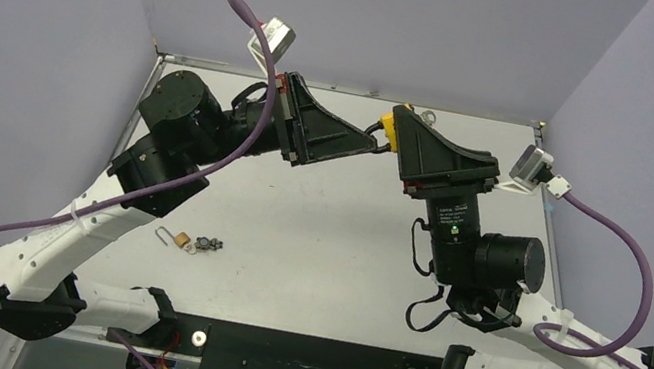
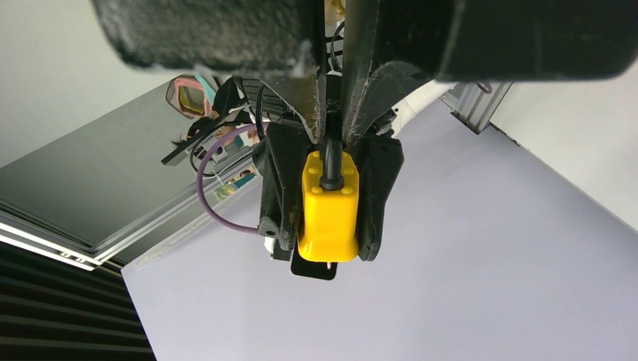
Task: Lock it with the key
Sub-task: Lock the lock.
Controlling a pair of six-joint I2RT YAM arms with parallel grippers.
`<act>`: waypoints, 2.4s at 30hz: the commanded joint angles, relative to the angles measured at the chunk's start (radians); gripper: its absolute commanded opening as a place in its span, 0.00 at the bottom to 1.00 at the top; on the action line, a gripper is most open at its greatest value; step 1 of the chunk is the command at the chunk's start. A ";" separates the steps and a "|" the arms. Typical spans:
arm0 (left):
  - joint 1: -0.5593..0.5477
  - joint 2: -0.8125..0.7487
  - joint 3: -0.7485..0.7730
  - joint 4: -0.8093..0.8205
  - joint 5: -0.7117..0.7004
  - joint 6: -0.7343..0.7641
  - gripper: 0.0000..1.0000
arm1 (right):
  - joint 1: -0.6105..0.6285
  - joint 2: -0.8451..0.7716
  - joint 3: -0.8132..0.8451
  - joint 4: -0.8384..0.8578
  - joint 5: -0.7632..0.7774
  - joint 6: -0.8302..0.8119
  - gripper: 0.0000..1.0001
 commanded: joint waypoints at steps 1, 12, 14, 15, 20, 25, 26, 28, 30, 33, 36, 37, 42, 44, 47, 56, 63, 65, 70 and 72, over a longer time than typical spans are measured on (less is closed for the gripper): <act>-0.043 0.119 0.054 0.088 -0.145 0.007 0.00 | 0.126 0.219 -0.092 -0.552 -0.338 -0.016 0.00; -0.011 0.187 0.182 -0.008 -0.163 -0.007 0.00 | 0.170 0.258 -0.054 -0.620 -0.263 -0.061 0.00; -0.010 0.209 0.216 -0.016 -0.159 -0.011 0.00 | 0.175 0.264 -0.050 -0.626 -0.255 -0.066 0.00; -0.010 0.226 0.240 -0.021 -0.159 -0.015 0.00 | 0.177 0.267 -0.050 -0.629 -0.250 -0.069 0.00; -0.012 0.282 0.323 -0.029 -0.145 -0.035 0.00 | 0.184 0.284 -0.048 -0.639 -0.240 -0.078 0.00; -0.017 0.326 0.385 -0.053 -0.130 -0.027 0.00 | 0.187 0.280 -0.053 -0.642 -0.227 -0.079 0.00; -0.017 0.323 0.379 -0.055 -0.130 -0.014 0.00 | 0.186 0.269 -0.059 -0.642 -0.224 -0.080 0.00; -0.012 0.297 0.327 -0.048 -0.131 0.013 0.00 | 0.177 0.244 -0.064 -0.642 -0.204 -0.079 0.00; 0.001 0.261 0.261 -0.041 -0.125 0.052 0.00 | 0.162 0.213 -0.067 -0.669 -0.197 -0.079 0.00; 0.035 0.172 0.107 -0.043 -0.127 0.114 0.00 | 0.129 0.150 -0.066 -0.697 -0.202 -0.079 0.00; 0.103 0.069 -0.061 -0.010 -0.093 0.144 0.00 | 0.076 0.102 -0.073 -0.726 -0.207 -0.081 0.02; 0.120 0.049 -0.091 0.000 -0.087 0.162 0.00 | 0.049 0.090 -0.073 -0.745 -0.204 -0.076 0.03; 0.215 -0.069 -0.193 -0.087 -0.045 0.257 0.00 | -0.059 0.007 -0.124 -0.714 -0.313 -0.053 0.35; 0.240 -0.097 -0.213 -0.110 -0.016 0.291 0.00 | -0.104 -0.027 -0.134 -0.726 -0.335 -0.057 0.47; 0.269 -0.131 -0.239 -0.133 0.014 0.333 0.00 | -0.199 -0.080 -0.149 -0.731 -0.421 -0.054 0.62; 0.321 -0.165 -0.250 -0.202 0.128 0.470 0.00 | -0.515 -0.218 -0.183 -0.699 -0.859 -0.021 0.81; 0.334 -0.176 -0.190 -0.201 0.280 0.526 0.00 | -0.695 -0.179 -0.227 -0.441 -1.267 0.137 0.74; 0.334 -0.175 -0.173 -0.200 0.304 0.521 0.00 | -0.693 -0.171 -0.221 -0.413 -1.295 0.144 0.71; 0.335 -0.180 -0.172 -0.138 0.355 0.460 0.00 | -0.668 -0.148 -0.192 -0.424 -1.298 0.118 0.63; 0.335 -0.181 -0.165 -0.136 0.360 0.454 0.00 | -0.650 -0.137 -0.176 -0.441 -1.292 0.099 0.58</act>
